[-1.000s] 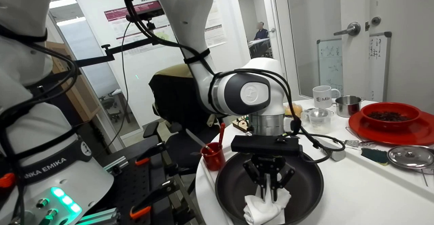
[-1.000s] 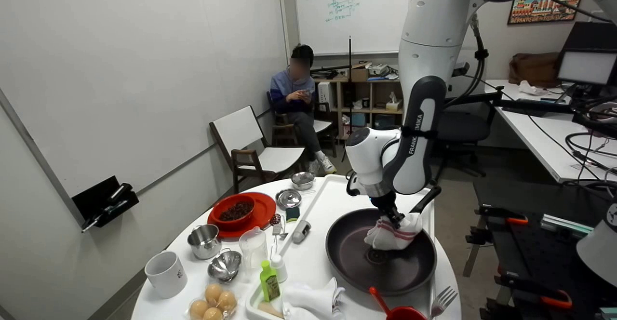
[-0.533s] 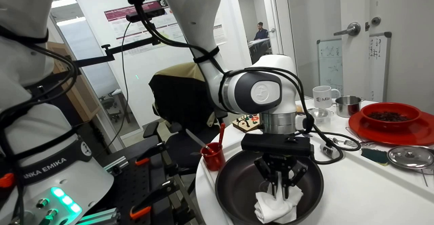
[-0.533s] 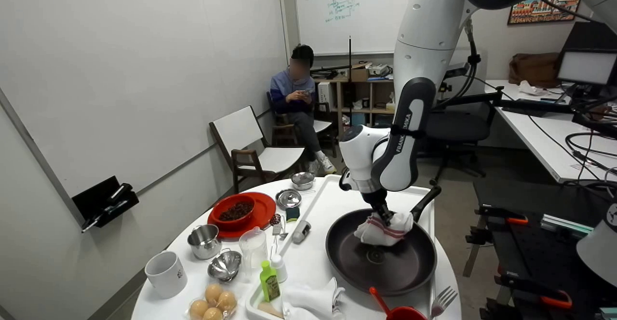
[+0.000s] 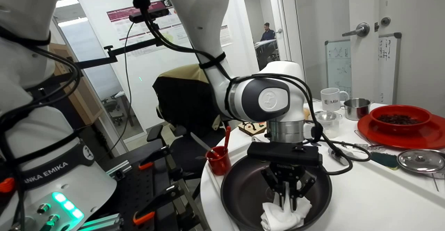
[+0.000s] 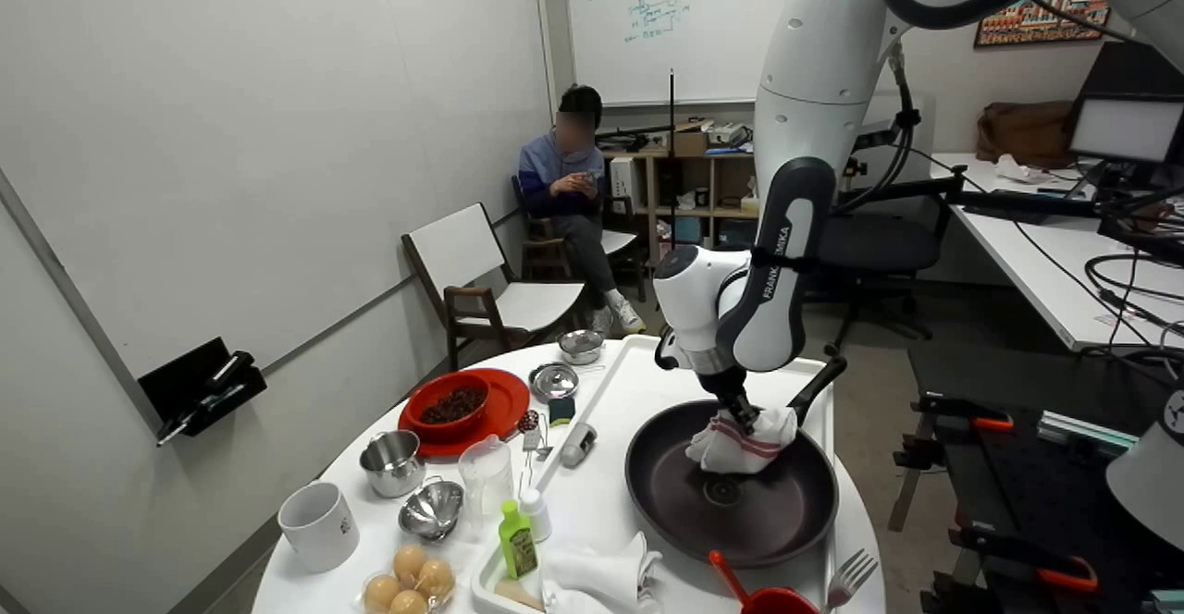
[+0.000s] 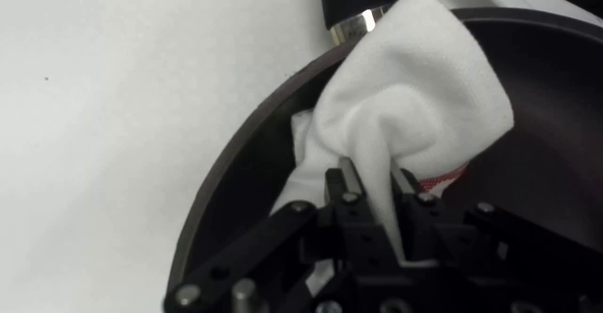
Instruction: Wipe the pan with the white towel
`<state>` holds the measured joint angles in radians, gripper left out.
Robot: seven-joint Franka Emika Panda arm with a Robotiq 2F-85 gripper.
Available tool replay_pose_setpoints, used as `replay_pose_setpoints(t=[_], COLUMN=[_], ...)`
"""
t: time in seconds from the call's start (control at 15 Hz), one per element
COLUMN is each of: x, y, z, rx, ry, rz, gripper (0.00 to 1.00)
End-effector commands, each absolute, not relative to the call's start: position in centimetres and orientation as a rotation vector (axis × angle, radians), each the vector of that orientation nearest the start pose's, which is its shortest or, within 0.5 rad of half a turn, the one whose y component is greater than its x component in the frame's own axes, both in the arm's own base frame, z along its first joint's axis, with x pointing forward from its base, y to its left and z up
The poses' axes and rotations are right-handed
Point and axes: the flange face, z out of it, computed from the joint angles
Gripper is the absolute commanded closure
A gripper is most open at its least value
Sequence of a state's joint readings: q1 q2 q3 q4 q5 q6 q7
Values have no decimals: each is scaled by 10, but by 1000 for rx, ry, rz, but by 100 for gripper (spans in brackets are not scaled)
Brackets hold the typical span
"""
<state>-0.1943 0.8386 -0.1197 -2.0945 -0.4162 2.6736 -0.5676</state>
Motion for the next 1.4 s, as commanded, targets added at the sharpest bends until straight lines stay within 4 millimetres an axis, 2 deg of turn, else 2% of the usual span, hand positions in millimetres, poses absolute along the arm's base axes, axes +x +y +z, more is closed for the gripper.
replay_pose_setpoints(t=[0.0,0.33,0.6,0.87,1.33], x=[497,519,537,546,558], y=[-170,-183,-177,-159,-116], z=[-19,-29,-25,-22,-28], rx=[-3099,-3195,-3230,-3231,-3224], ry=[-969,-791,-709,-706,-783], rz=[553,485,402,334,237], gripper=[91,91,91,91,91])
